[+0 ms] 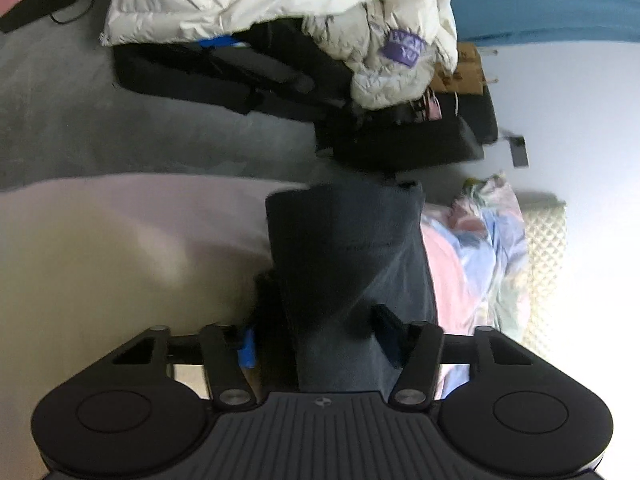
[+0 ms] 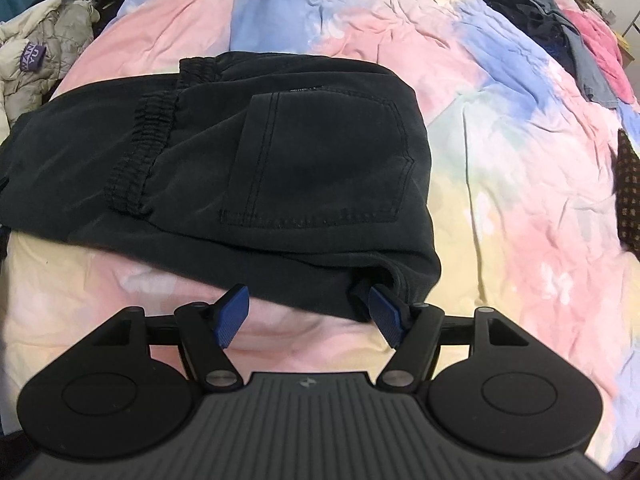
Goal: Fold clothes
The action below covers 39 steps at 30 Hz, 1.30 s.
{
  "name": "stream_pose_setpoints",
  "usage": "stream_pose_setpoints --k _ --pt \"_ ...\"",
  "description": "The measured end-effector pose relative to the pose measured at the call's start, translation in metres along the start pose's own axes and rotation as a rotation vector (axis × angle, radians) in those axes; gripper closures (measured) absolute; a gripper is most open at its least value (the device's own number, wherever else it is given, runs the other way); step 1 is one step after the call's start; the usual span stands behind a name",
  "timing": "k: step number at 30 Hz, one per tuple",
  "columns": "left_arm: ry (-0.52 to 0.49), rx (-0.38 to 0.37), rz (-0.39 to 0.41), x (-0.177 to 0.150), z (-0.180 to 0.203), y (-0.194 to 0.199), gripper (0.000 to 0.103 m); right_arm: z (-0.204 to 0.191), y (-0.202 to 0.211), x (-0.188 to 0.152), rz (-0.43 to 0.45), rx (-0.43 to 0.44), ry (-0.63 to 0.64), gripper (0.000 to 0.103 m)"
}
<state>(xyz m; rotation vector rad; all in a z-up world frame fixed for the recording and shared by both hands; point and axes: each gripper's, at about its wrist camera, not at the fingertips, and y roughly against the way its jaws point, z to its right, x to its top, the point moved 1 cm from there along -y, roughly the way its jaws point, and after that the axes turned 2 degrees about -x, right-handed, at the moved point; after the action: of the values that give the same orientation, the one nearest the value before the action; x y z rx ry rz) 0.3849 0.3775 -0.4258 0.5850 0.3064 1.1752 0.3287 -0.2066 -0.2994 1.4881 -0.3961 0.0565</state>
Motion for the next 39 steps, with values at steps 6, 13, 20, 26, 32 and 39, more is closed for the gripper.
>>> stream_pose_setpoints --k 6,13,20,26,32,39 --pt "-0.184 0.02 0.007 -0.001 0.045 0.011 0.083 0.004 0.001 -0.008 0.014 0.01 -0.035 0.035" --pt "-0.627 -0.023 0.06 -0.05 0.161 0.049 0.085 0.012 0.01 -0.012 0.086 0.067 -0.073 0.034" --pt "-0.949 -0.106 0.096 -0.146 0.26 0.078 0.085 0.046 0.009 -0.02 0.139 0.117 -0.094 0.034" --pt "-1.153 -0.13 0.12 -0.25 0.325 0.082 0.085 0.087 0.002 -0.048 0.144 0.151 -0.123 0.034" --pt "-1.415 -0.143 0.115 -0.367 0.372 0.065 0.085 0.13 -0.012 -0.079 0.131 0.206 -0.166 0.034" --pt "-1.628 -0.161 0.013 -0.498 0.375 0.026 0.086 0.163 -0.03 -0.116 0.134 0.199 -0.116 0.035"
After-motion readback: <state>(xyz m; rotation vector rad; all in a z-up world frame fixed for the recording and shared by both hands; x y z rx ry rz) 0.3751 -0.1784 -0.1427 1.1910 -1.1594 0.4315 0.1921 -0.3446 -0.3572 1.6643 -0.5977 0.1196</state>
